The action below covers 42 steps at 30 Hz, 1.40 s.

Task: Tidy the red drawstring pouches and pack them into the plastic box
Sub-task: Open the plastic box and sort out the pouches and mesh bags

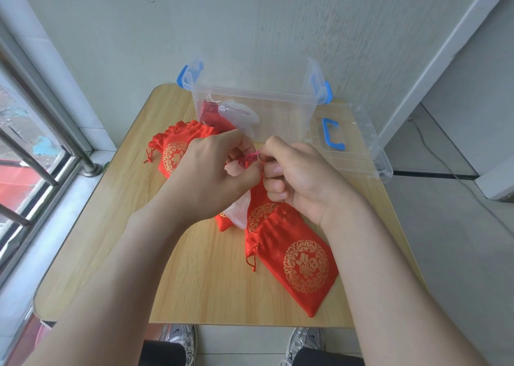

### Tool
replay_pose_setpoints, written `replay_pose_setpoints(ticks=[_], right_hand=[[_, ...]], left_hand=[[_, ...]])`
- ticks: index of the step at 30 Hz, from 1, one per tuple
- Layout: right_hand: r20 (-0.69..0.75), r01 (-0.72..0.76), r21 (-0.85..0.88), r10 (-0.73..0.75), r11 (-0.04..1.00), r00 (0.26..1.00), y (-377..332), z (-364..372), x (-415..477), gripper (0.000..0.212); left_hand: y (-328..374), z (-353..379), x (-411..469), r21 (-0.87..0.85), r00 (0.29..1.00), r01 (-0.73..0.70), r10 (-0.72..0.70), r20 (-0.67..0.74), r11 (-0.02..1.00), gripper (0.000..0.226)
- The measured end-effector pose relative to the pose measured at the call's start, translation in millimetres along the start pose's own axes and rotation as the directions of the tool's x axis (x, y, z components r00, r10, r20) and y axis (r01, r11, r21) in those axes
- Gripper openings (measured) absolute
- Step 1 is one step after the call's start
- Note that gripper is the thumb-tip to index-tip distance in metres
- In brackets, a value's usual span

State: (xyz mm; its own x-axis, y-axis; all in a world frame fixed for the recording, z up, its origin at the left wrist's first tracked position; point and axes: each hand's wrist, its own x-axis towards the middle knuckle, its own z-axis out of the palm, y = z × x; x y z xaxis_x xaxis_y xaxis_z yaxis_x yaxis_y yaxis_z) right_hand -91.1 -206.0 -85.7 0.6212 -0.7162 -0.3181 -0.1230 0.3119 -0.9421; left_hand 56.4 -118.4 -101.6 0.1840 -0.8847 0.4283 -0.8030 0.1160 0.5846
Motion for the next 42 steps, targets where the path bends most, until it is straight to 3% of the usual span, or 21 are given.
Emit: replay_pose_setpoints(ticks=[7, 13, 22, 26, 30, 35, 38, 42], right_hand=[[-0.076, -0.002, -0.075, -0.004, 0.997, 0.997, 0.6, -0.5, -0.9, 0.024], [-0.113, -0.009, -0.144, -0.007, 0.989, 0.994, 1.3, 0.0, -2.5, 0.026], [-0.117, -0.048, -0.048, 0.042, 0.998, 0.992, -0.1, -1.6, -1.5, 0.022], [-0.107, -0.049, -0.058, 0.042, 0.997, 0.993, -0.2, -2.8, -1.7, 0.022], [-0.082, -0.031, -0.096, 0.023, 0.995, 0.996, 1.1, -3.3, -1.8, 0.023], [-0.025, -0.048, 0.099, 0.051, 0.994, 0.998, -1.1, -1.6, -5.3, 0.012], [-0.127, 0.041, 0.135, -0.024, 0.990, 0.992, 0.5, -3.0, -4.4, 0.013], [-0.251, 0.158, 0.039, -0.143, 0.987, 0.957, 4.5, -3.9, 0.8, 0.003]], left_hand=[[1.3, -0.3, 0.8, 0.016, 0.998, -0.042, 0.043, -0.048, 0.999, 0.009], [3.3, 2.4, 1.0, 0.048, 0.998, -0.055, 0.057, -0.023, 0.997, 0.025], [4.2, 4.0, 1.8, 0.001, 0.998, 0.009, -0.009, -0.056, 1.000, 0.002], [8.0, 1.0, 3.9, -0.144, 0.988, 0.149, -0.154, -0.025, 0.978, 0.010], [13.3, -3.1, 5.2, -0.302, 0.937, 0.344, -0.348, 0.043, 0.889, 0.011], [10.8, -1.5, 6.1, -0.287, 0.920, 0.392, -0.381, 0.095, 0.874, 0.009], [8.5, -1.3, 5.5, -0.280, 0.926, 0.378, -0.359, 0.117, 0.882, 0.009], [8.2, -3.7, 4.7, -0.282, 0.932, 0.363, -0.344, 0.117, 0.888, 0.009]])
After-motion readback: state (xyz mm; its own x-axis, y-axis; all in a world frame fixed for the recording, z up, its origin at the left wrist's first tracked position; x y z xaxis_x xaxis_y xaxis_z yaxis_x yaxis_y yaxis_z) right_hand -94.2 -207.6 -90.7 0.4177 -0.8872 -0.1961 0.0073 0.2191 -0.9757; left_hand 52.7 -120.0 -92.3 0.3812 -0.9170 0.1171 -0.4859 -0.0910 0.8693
